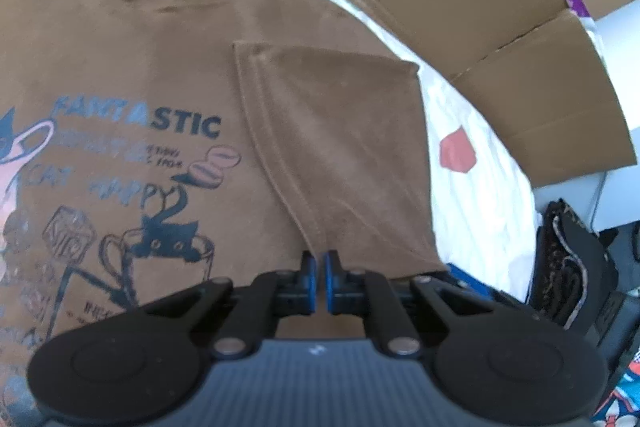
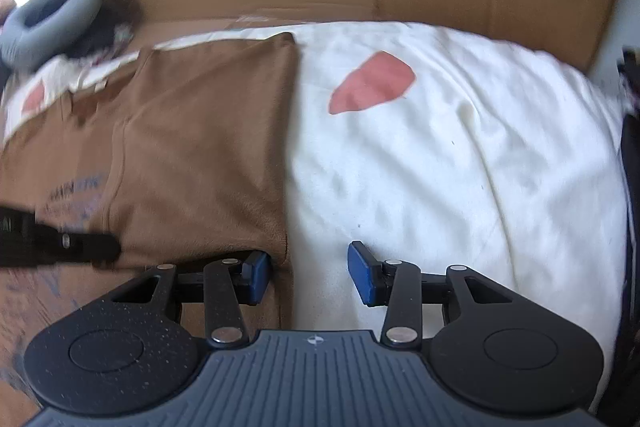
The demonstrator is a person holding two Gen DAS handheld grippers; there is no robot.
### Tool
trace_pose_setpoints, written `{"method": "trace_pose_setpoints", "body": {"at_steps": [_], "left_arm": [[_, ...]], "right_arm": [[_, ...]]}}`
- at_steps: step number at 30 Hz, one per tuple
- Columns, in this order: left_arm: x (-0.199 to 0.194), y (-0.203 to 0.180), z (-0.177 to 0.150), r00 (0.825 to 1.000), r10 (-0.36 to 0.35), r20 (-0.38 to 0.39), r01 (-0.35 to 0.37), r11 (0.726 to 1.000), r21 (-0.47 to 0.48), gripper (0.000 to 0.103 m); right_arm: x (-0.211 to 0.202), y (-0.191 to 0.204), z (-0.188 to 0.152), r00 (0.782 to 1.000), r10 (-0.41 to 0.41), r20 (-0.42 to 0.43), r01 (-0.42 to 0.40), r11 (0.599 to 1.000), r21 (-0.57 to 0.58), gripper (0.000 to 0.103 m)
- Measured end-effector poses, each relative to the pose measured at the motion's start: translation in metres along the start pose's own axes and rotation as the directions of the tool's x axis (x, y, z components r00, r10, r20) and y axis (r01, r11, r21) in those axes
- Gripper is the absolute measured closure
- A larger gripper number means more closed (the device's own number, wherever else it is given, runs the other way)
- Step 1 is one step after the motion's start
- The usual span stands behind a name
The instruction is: Fold clothes
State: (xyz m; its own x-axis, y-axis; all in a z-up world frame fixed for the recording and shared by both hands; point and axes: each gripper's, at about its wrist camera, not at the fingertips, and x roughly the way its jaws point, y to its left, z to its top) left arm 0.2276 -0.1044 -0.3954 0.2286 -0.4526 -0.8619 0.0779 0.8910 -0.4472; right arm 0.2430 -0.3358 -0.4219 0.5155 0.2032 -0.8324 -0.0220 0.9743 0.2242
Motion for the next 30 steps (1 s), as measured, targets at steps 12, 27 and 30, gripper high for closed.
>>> {"method": "trace_pose_setpoints", "body": {"at_steps": [12, 27, 30], "left_arm": [[0.0, -0.004, 0.008, 0.996, 0.084, -0.016, -0.081, 0.985, 0.151, 0.089], [-0.004, -0.021, 0.077, 0.991, 0.089, 0.099, -0.117, 0.935, 0.335, 0.089], [0.009, -0.022, 0.084, 0.992, 0.087, 0.096, -0.115, 0.928, 0.353, 0.089]], "right_arm": [[-0.011, 0.006, -0.003, 0.998, -0.022, -0.051, 0.014, 0.988, -0.151, 0.053], [-0.029, 0.013, 0.027, 0.995, 0.091, 0.041, -0.09, 0.995, -0.034, 0.072], [-0.021, 0.021, 0.028, 0.996, 0.085, 0.042, -0.082, 0.995, -0.059, 0.081]]}}
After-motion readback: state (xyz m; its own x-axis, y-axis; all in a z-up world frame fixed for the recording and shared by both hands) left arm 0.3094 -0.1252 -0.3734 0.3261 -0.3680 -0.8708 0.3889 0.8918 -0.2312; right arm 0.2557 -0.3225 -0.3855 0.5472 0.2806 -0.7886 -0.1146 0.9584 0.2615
